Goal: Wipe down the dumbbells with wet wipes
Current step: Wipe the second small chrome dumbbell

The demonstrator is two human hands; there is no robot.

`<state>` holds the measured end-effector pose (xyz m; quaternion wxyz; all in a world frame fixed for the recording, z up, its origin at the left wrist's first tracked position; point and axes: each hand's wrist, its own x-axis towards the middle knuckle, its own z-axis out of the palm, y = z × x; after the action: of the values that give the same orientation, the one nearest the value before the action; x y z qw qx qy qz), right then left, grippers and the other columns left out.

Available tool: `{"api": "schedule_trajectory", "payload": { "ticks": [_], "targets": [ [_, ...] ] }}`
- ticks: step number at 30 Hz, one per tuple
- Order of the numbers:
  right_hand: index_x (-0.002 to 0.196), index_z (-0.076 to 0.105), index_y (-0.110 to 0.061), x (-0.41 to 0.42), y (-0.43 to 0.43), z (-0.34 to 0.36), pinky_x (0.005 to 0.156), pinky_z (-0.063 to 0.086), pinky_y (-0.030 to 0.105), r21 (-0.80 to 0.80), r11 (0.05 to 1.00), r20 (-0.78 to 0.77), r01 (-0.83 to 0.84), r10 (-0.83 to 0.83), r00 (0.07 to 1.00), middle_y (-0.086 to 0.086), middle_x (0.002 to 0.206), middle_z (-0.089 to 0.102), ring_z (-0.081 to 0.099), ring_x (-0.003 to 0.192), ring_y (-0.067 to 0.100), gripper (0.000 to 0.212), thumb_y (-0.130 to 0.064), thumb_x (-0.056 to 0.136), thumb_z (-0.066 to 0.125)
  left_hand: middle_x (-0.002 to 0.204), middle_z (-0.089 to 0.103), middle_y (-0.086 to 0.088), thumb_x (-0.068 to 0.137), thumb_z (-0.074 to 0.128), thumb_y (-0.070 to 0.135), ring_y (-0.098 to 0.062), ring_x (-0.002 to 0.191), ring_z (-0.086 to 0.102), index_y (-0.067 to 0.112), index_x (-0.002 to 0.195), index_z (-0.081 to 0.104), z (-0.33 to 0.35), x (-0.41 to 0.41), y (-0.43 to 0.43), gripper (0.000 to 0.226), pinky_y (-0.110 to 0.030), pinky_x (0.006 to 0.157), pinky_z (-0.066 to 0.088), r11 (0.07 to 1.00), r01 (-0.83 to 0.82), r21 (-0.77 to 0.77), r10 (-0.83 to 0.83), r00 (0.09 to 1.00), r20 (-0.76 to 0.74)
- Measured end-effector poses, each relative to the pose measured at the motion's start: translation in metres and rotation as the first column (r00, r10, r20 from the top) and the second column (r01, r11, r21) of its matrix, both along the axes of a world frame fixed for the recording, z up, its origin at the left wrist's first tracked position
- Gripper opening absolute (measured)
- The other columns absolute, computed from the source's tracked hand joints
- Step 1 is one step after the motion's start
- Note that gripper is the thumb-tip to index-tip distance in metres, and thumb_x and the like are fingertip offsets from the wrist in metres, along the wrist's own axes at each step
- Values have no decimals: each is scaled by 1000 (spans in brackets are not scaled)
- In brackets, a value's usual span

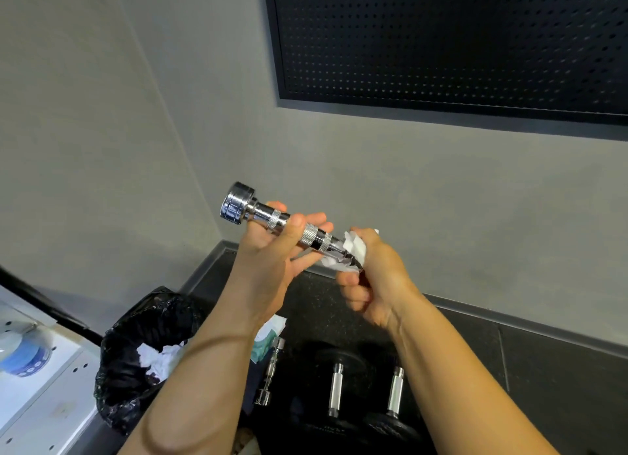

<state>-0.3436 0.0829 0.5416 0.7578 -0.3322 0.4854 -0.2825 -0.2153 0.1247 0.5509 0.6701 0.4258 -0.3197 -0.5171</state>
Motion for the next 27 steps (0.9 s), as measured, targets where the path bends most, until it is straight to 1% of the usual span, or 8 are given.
{"api": "schedule_trajectory", "payload": {
  "ticks": [4, 7, 11, 13, 16, 21, 24, 27],
  "targets": [
    [70, 52, -16, 8, 5, -13, 48, 32, 28, -360, 915, -125, 184, -243, 962, -3, 50, 48, 39, 45, 13, 43, -50, 93, 40, 97, 70, -19, 96, 56, 19, -24, 92, 72, 3, 99, 54, -7, -14, -2, 17, -43, 85, 57, 966, -216, 144, 211, 976, 49],
    [81, 57, -21, 6, 9, -31, 60, 40, 32, -715, 697, -271, 55, -350, 897, -6, 66, 56, 50, 60, 14, 47, -60, 90, 32, 96, 73, -17, 92, 62, 27, -24, 83, 74, -3, 105, 60, -9, -17, -4, 33, -34, 78, 60, 922, -259, 286, 249, 966, 71],
    [108, 59, -24, -1, 6, -43, 65, 48, 34, -838, 531, -398, -128, -433, 809, -3, 77, 66, 60, 71, 17, 69, -71, 79, 18, 79, 75, -7, 92, 62, 31, -19, 77, 73, 9, 98, 63, -9, -13, -5, 23, -38, 87, 54, 879, -199, 434, 203, 978, 39],
    [97, 62, -19, 0, 5, -43, 59, 46, 32, -807, 588, -340, -45, -401, 851, -5, 69, 62, 57, 63, 14, 61, -66, 82, 26, 79, 76, -7, 93, 60, 27, -20, 81, 74, 8, 98, 62, -10, -12, -5, 20, -43, 94, 51, 899, -166, 405, 163, 986, 43],
    [77, 61, -9, 4, 4, -30, 44, 32, 25, -499, 850, -140, 168, -270, 952, 0, 55, 51, 39, 45, 13, 50, -52, 87, 38, 92, 71, -17, 96, 55, 14, -24, 90, 73, 2, 97, 51, -11, -10, -4, 12, -44, 89, 56, 968, -136, 211, 133, 991, 26],
    [63, 48, -20, -8, -7, -11, 36, 12, 12, 37, 999, -23, -14, 15, 1000, -3, 38, 29, 15, 29, 9, 43, -46, 92, 31, 99, 71, -18, 87, 62, 5, -32, 102, 68, 10, 95, 41, -3, -2, -1, 23, -45, 86, 57, 1000, -9, -12, 11, 992, 128],
    [68, 49, -19, -3, -7, -13, 35, 16, 14, -20, 999, -61, 31, -32, 998, -2, 40, 35, 20, 29, 10, 42, -47, 94, 31, 97, 69, -18, 93, 55, 3, -30, 98, 70, 10, 93, 44, -2, -10, -3, 13, -44, 86, 57, 994, -103, 31, 99, 988, 121],
    [74, 56, -14, 4, 4, -21, 43, 30, 24, -359, 922, -170, 145, -217, 961, 1, 54, 48, 38, 41, 13, 45, -50, 93, 38, 93, 70, -16, 94, 58, 14, -22, 84, 73, 2, 93, 56, -6, -17, -5, 12, -41, 83, 59, 952, -250, 175, 226, 963, 147]
  ]
}}
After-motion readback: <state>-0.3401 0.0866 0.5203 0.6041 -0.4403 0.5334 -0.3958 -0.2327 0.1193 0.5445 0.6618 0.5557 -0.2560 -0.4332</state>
